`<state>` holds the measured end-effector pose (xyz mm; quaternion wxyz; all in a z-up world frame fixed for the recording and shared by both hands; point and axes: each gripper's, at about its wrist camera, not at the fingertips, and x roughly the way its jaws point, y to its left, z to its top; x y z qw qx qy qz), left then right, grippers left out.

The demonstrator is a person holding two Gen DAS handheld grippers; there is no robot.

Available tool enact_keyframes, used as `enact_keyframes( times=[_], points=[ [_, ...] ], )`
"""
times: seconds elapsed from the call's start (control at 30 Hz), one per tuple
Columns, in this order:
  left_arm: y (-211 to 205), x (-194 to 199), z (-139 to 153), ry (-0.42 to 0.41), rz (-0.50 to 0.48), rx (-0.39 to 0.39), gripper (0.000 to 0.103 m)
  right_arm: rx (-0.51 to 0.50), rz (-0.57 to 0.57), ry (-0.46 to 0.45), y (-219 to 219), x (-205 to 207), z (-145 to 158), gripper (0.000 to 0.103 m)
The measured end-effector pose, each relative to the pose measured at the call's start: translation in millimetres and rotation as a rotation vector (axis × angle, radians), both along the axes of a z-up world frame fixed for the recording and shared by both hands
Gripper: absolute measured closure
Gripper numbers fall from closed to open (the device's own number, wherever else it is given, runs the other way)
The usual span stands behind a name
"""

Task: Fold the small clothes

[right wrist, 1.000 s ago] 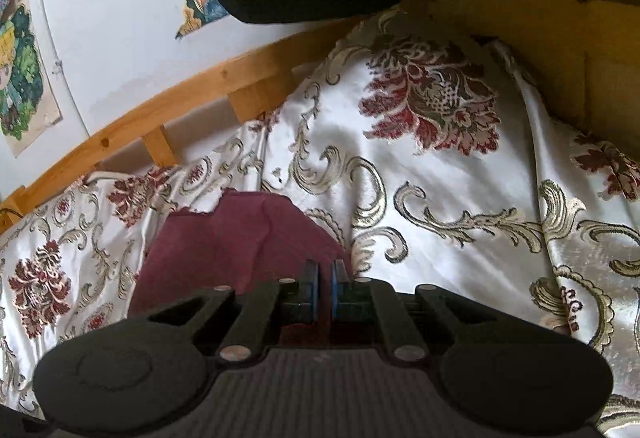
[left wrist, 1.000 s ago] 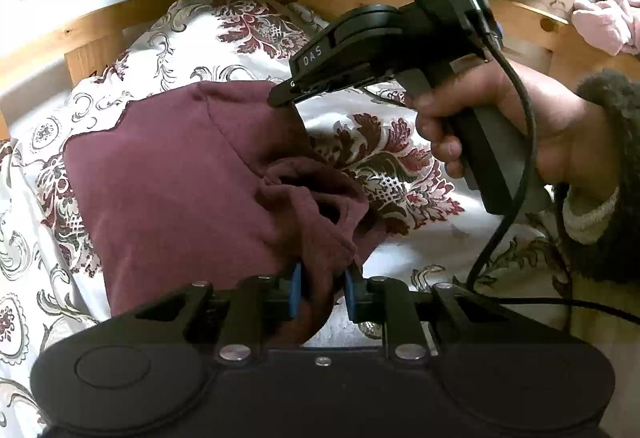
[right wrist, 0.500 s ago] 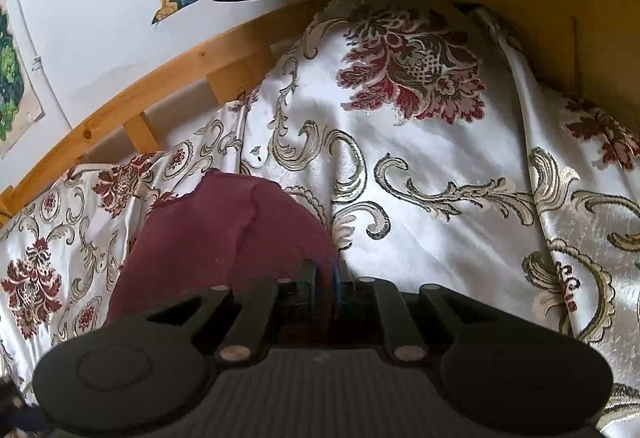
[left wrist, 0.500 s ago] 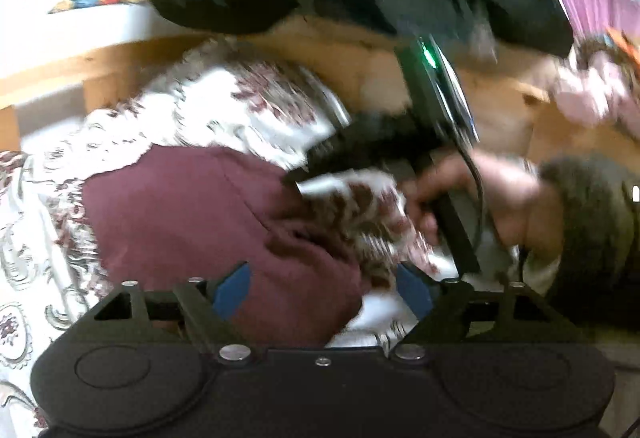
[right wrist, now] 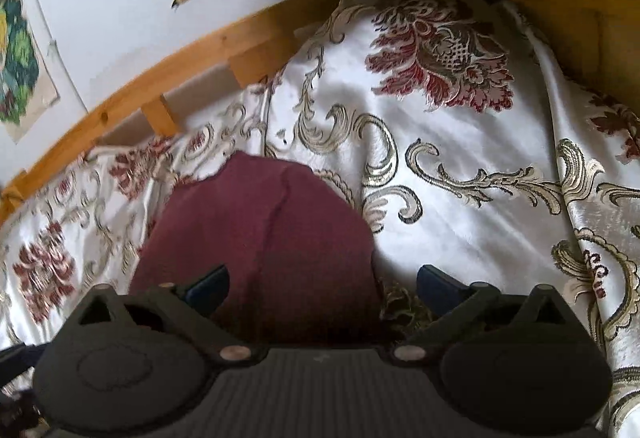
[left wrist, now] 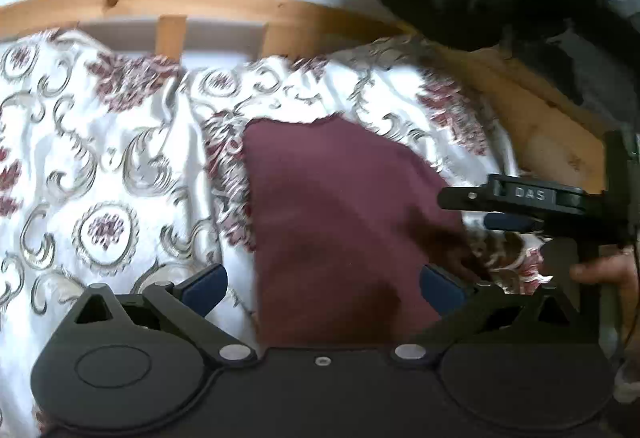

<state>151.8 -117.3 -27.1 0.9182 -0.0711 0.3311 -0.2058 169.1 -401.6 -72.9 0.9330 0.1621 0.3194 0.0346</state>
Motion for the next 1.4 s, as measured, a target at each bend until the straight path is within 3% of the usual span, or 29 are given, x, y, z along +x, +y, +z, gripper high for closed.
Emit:
enact_keyframes(
  times=[0.2,0.6,0.87,1.0,1.07,1.17,1.23,1.33,1.4],
  points=[
    [2.2,10.8,-22.7,0.099,0.035,0.074,0.001,-0.041,-0.017,0.089,-0.7,7.5,-13.8,0.000],
    [21.2,19.8,-57.7,0.252,0.058,-0.080,0.001,-0.108,0.000,0.109,9.8,9.9,-20.9,0.000],
    [23.1,18.9,-49.7,0.235,0.050,-0.100,0.001,0.040,-0.012,0.118,-4.8,8.6,-19.5,0.000],
    [27.1,18.1,-40.1,0.184,0.045,-0.127,0.001,0.219,-0.039,0.046,-22.2,1.5,-16.5,0.001],
    [30.0,18.6,-34.4,0.140,0.060,-0.145,0.001,0.285,-0.051,0.011,-28.6,0.3,-15.7,0.012],
    [28.5,27.5,-27.7,0.096,0.083,-0.154,0.001,0.277,-0.061,-0.011,-29.1,4.2,-18.9,0.043],
    [22.9,37.4,-28.1,0.099,0.108,-0.120,0.001,0.243,-0.074,-0.022,-25.2,7.6,-22.4,0.072],
    [20.0,48.1,-36.8,0.137,0.120,-0.091,0.001,0.147,-0.052,-0.045,-15.3,11.4,-22.6,0.090],
    [24.5,51.3,-49.1,0.188,0.133,-0.121,0.001,0.061,-0.022,-0.090,-4.5,8.8,-15.9,0.092]
  ],
)
